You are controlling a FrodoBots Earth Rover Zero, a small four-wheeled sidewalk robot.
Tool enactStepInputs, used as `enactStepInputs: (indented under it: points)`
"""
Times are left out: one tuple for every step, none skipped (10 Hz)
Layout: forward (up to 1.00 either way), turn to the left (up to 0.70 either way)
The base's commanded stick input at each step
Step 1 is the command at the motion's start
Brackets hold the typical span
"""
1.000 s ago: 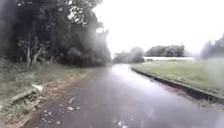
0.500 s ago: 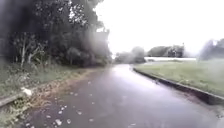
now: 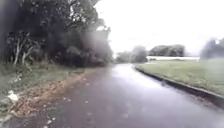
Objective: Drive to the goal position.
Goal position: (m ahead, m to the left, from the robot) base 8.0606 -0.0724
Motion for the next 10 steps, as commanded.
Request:
enactStepInputs:
  points:
    - [0.7,0.0]
    - [0.7,0.0]
    - [0.7,0.0]
    - [0.7,0.0]
    - [0.7,-0.01]
    - [0.7,-0.05]
    - [0.7,-0.1]
    - [0.7,-0.12]
    - [0.7,-0.13]
    - [0.7,-0.14]
